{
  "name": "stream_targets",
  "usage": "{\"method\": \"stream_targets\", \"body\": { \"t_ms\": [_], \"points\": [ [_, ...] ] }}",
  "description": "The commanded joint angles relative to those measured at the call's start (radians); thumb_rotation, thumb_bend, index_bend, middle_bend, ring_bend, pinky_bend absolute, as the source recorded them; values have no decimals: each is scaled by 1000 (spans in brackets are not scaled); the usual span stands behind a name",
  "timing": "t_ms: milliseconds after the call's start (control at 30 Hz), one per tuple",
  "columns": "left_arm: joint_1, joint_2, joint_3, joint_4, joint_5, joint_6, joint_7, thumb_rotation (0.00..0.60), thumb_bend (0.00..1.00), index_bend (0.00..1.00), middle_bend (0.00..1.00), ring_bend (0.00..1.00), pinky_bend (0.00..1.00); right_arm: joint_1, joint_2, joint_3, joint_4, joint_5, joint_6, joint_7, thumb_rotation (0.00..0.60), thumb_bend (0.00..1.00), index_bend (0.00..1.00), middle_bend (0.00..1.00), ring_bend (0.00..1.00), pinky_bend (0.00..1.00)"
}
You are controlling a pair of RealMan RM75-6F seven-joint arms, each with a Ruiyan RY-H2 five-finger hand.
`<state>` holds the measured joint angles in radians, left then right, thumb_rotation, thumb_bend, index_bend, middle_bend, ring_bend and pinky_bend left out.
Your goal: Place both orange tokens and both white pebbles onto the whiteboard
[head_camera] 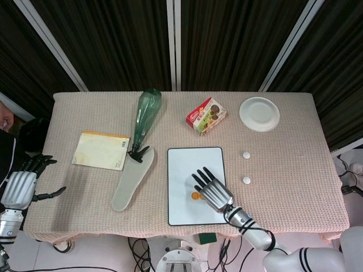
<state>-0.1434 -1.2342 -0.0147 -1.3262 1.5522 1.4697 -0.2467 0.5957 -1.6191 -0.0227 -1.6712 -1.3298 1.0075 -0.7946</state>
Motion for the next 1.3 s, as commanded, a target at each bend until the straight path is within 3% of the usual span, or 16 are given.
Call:
{"method": "stream_targets", "body": {
  "t_ms": [33, 333, 533, 867, 1300],
  "points": [
    [-1, 1, -1, -3, 0, -1, 2, 350, 88, 267, 208, 132, 187, -7, 20, -6, -25, -29, 21, 24, 600, 239, 316, 42, 0, 0],
    [-1, 9, -1, -15, 6, 6, 9, 349, 88, 267, 208, 132, 187, -78, 195, -26, -102, -130, 168, 107, 600, 240, 314, 48, 0, 0],
    [-1, 1, 2, -11, 12, 8, 6, 349, 88, 267, 208, 132, 187, -133, 275, -49, -40, -108, 198, 184, 600, 235, 314, 36, 0, 0],
    [1, 3, -4, -5, 10, 19, -2, 348, 88, 267, 208, 132, 187, -179, 236, -49, 124, -54, 170, 259, 600, 235, 323, 30, 0, 0],
    [-1, -2, -1, 0, 4, 4, -4, 349, 88, 267, 208, 132, 187, -180, 172, -14, 205, -44, 141, 281, 600, 270, 377, 37, 0, 0]
  ]
}}
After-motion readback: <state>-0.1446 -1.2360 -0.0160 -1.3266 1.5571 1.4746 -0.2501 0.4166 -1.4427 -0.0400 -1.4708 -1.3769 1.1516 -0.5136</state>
